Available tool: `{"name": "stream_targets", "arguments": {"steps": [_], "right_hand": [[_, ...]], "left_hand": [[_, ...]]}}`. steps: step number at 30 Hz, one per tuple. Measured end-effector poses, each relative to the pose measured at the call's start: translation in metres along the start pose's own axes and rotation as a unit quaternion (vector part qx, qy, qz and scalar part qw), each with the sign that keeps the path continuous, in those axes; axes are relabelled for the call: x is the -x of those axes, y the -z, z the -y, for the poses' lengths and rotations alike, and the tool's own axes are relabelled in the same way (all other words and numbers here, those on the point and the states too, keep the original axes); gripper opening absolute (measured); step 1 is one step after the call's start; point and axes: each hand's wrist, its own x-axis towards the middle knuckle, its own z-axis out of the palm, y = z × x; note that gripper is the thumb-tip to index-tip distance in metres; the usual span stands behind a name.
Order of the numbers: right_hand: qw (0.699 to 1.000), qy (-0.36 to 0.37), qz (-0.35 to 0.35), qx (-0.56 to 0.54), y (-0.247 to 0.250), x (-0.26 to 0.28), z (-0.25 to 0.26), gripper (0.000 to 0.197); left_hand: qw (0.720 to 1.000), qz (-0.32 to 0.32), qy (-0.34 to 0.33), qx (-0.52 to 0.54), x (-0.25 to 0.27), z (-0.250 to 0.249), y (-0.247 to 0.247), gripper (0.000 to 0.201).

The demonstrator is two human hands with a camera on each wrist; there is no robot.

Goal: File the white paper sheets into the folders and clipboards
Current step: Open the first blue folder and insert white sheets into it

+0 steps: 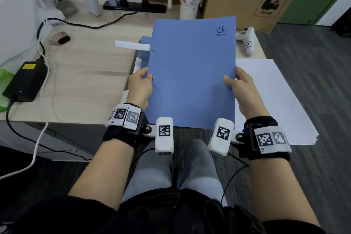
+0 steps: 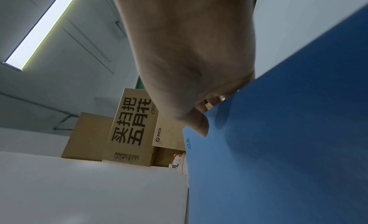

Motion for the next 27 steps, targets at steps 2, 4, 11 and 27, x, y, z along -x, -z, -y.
{"name": "stream_targets", "arguments": {"steps": [2, 4, 11, 27], "right_hand": [[1.0, -0.004, -0.007, 0.002, 0.003, 0.003, -0.001, 0.032], [1.0, -0.001, -0.007, 0.006, 0.007, 0.006, -0.001, 0.026], [0.999, 0.04, 0.016, -0.022, 0.013, 0.018, 0.005, 0.03], [0.98, 0.133, 0.148, -0.016, -0.071, 0.017, 0.042, 0.044]], "left_hand": [[1.0, -0.008, 0.001, -0.014, -0.002, 0.004, -0.002, 0.03], [0.999, -0.017, 0.005, -0.035, -0.006, 0.009, -0.003, 0.031], [0.997, -0.057, 0.019, -0.051, -0.015, 0.013, -0.009, 0.025], [0.977, 0.183, -0.019, -0.108, 0.008, -0.008, 0.018, 0.026]]}}
